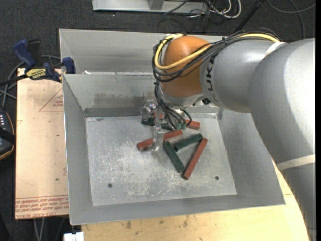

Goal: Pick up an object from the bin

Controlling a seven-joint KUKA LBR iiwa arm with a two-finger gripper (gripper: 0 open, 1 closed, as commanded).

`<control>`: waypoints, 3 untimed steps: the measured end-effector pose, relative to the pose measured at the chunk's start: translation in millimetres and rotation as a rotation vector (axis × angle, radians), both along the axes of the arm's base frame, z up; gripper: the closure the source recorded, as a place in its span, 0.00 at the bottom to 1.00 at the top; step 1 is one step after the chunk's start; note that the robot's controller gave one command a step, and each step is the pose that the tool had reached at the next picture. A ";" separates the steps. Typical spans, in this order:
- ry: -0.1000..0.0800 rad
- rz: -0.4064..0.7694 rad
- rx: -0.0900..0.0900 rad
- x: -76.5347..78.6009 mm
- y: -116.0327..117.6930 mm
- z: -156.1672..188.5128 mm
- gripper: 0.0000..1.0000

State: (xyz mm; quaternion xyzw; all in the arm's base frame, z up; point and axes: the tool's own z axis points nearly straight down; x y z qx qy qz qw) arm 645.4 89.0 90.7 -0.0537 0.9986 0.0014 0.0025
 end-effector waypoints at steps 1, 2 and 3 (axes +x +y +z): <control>0.006 -0.104 -0.003 -34.0 -68.4 -12.2 0.00; 0.001 -0.099 -0.001 -32.2 -65.0 -11.2 1.00; 0.002 -0.099 -0.001 -32.7 -65.1 -11.5 0.00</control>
Offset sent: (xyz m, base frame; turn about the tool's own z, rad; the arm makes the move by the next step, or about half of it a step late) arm -0.0335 -0.0654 -0.0118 0.0969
